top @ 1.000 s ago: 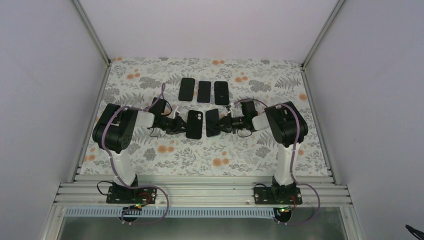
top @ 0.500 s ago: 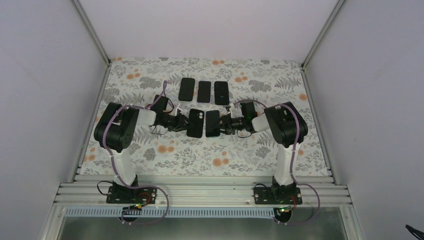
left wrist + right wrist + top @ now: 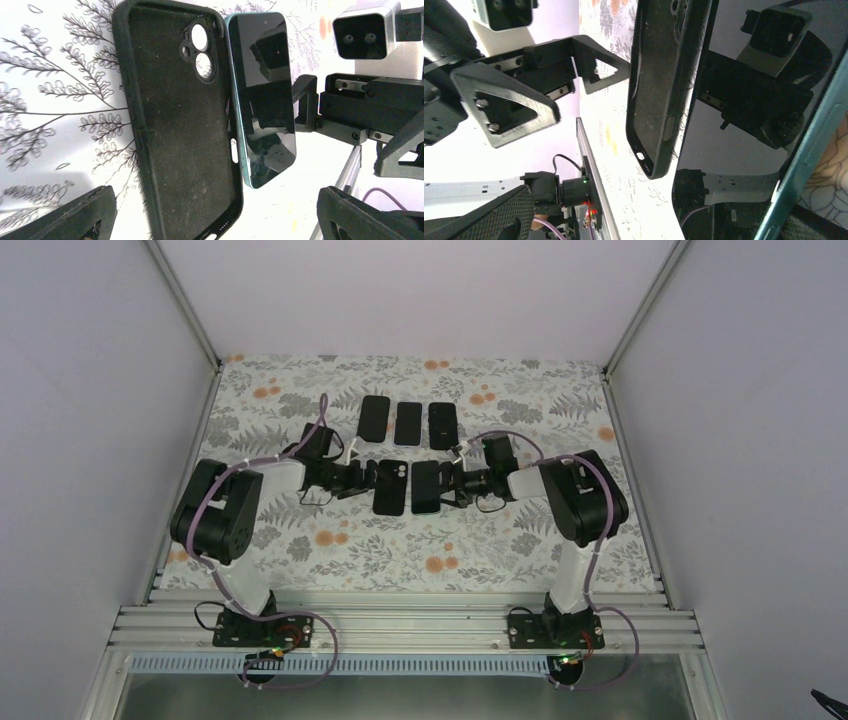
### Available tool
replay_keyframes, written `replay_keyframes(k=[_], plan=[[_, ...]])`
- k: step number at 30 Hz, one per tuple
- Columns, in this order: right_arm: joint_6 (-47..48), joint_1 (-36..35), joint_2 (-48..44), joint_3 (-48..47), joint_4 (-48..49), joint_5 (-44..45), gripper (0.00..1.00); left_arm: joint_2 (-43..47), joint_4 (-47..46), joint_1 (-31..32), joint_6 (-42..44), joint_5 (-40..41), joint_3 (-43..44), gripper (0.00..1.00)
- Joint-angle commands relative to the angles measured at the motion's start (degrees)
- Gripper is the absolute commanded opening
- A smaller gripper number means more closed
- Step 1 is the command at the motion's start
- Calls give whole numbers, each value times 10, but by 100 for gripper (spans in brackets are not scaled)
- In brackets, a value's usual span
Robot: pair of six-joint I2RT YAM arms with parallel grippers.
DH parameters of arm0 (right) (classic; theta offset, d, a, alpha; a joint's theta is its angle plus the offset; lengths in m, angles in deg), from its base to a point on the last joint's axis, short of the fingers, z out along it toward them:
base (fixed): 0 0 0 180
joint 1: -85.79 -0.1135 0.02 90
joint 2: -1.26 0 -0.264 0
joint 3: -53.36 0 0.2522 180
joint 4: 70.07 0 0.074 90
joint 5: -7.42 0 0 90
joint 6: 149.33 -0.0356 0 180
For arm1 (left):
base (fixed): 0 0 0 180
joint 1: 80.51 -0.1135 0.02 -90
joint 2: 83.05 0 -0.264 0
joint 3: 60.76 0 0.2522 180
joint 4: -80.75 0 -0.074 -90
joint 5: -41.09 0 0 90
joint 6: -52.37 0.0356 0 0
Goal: Take the phone out of the phone case
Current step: Place the phone at the center of the board.
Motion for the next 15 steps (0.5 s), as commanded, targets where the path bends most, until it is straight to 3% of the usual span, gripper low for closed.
replay_keyframes(k=[1,15], plan=[[54,-4,-30,-3,-60,31,99,49,21,0,16,44,-16,100],[113,7,-135,23,-109,94,99,181,114,-4,124,191,65,100]])
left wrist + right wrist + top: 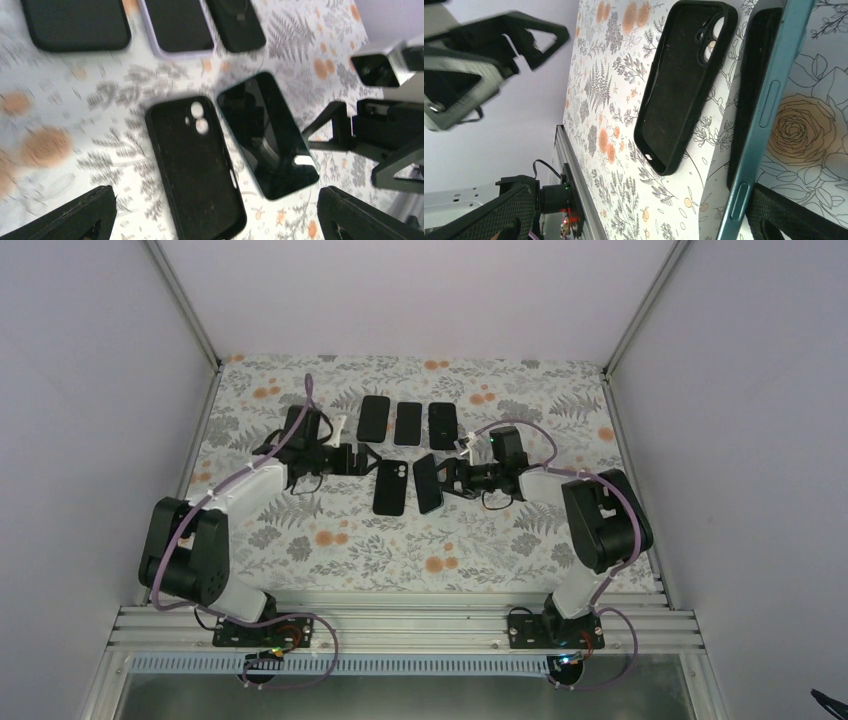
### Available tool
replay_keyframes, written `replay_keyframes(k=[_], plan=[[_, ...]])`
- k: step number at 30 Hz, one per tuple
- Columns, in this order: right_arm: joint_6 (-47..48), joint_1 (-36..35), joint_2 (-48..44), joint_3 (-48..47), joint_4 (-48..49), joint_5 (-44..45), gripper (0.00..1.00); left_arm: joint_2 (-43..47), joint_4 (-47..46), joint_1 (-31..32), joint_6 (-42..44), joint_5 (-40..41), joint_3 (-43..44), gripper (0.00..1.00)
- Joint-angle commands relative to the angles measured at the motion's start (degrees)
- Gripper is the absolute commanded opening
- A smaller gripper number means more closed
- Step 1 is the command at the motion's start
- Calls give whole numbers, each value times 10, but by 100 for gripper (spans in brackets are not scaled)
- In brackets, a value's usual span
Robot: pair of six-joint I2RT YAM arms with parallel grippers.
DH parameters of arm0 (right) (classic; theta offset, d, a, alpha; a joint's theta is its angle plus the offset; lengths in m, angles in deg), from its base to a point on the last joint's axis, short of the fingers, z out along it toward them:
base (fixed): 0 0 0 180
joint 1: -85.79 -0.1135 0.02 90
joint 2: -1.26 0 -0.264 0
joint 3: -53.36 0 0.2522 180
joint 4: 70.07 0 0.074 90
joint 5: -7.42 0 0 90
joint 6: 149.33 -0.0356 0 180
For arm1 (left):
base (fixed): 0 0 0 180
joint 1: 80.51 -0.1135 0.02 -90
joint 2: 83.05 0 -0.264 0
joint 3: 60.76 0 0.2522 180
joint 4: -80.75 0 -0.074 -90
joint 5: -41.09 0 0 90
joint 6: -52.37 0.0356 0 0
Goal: Take the phone out of the phone case
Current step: Place the phone at the center of the board.
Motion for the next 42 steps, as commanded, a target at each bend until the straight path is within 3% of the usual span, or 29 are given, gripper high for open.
replay_keyframes(k=[1,13,25,42], plan=[[39,9,-24,15,-8,29,99,31,40,-9,56,60,60,100],[46,12,5,11,2,32,99,69,37,-22,70,66,59,100],[61,13,24,0,-15,74,99,46,46,-34,73,109,73,100],[48,-8,77,-25,4,38,99,8,40,-40,60,145,91,100]])
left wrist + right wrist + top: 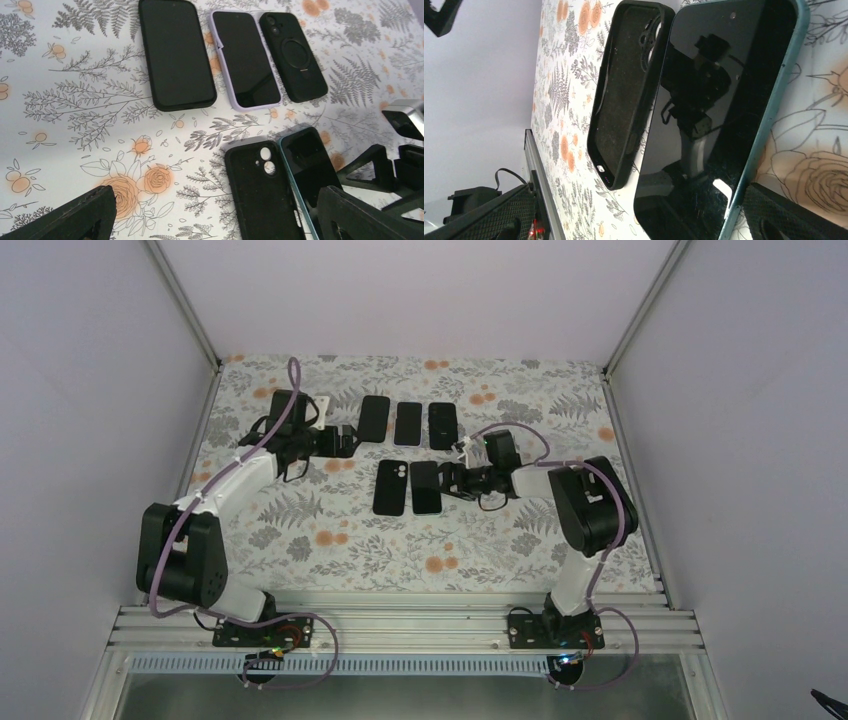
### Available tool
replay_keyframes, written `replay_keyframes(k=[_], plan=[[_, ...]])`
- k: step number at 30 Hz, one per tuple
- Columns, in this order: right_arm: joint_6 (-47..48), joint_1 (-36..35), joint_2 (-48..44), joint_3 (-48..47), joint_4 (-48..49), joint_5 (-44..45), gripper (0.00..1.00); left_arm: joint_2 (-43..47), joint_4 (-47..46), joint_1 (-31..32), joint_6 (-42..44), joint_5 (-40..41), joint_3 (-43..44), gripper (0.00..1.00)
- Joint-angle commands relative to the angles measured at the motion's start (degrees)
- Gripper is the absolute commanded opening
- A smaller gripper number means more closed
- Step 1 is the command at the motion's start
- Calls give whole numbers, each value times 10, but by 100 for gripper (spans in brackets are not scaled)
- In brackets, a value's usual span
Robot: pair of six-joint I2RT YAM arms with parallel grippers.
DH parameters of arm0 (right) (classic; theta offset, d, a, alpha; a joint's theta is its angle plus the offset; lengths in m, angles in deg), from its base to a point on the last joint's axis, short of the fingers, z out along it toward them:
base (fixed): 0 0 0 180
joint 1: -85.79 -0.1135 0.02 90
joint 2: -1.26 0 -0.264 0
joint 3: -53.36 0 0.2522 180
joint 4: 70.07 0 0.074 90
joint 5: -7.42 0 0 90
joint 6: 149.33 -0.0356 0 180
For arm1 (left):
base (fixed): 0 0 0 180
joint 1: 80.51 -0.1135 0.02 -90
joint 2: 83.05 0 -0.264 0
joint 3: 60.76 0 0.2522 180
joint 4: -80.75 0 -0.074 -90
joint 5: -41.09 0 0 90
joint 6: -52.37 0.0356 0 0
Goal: Take the phone out of the phone case
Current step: Place the phone at the center of the board.
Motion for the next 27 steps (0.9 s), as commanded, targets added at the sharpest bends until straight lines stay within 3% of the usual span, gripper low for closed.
replay_keyframes(k=[1,16,27], plan=[[4,-9,21,-13,4,-15,99,-26,-3,-3,1,19,27,100],[37,4,-52,-31,-36,-12,99,-103,26,11,30,93,114,100],[61,28,-162,-30,-50,21,99,-255,99,43,27,147,280,100]])
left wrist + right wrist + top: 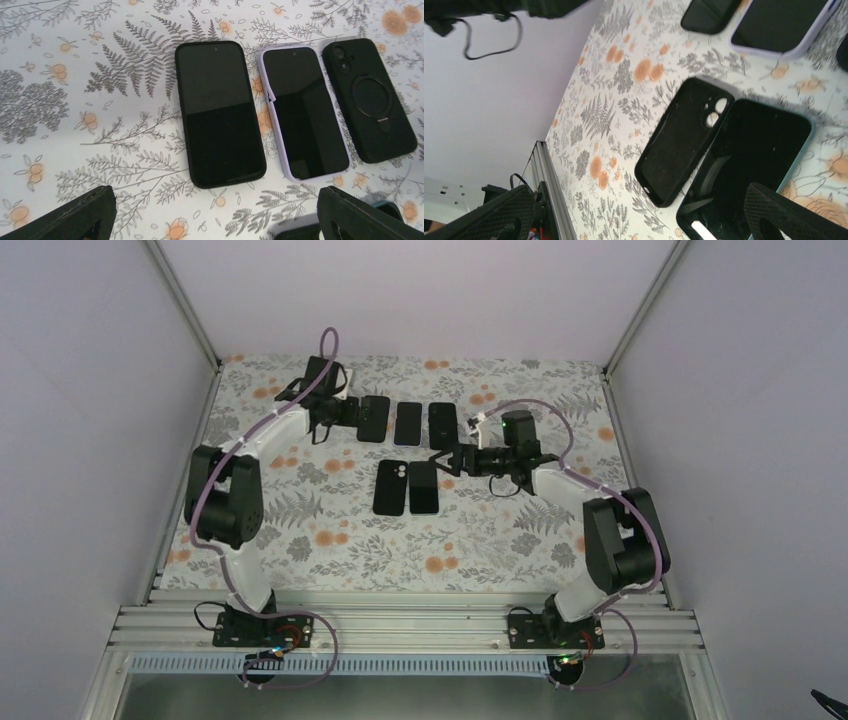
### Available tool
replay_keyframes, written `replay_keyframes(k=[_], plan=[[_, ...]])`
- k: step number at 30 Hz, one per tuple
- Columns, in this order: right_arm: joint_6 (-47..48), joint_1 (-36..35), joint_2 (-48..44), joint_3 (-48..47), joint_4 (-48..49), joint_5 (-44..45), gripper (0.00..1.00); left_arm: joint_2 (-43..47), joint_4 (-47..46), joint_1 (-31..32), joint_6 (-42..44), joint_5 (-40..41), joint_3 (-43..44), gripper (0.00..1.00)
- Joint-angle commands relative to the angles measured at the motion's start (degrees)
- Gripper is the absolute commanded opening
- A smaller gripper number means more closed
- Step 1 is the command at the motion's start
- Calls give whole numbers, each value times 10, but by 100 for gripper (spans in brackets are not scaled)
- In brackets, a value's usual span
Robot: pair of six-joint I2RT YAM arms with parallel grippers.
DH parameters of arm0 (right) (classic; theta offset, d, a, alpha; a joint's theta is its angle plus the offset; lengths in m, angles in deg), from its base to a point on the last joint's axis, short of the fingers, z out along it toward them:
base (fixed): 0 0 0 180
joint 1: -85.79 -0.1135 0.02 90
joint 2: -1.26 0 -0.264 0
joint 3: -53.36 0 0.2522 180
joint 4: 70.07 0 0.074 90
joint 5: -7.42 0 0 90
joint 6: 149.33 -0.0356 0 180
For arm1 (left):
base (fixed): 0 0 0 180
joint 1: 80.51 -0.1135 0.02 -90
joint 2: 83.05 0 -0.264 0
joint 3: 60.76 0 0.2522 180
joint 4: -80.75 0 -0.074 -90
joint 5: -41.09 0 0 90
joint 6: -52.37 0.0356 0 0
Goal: Take the phone out of the phone case
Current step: Place the phone at the center of the board, then pick up the phone at the center of the board.
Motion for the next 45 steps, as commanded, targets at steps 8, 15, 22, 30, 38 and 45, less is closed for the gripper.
replay_keyframes(k=[8,15,22,30,38,45], plan=[[37,27,-54,-20,-23,34,99,-163,89,33,3,59,196,100],[30,41,-64,-16,-19,43,99,-232,113,39,0,77,267,100],[19,56,-57,-13,-14,34,99,-280,129,51,-5,102,307,100],[9,68,-53,-13,-11,25,99,-318,136,54,-5,112,331,100],[7,75,-54,-7,-8,23,99,-345,140,55,-6,109,341,100],[6,79,-53,-7,-9,22,99,-359,141,56,-9,118,339,94]])
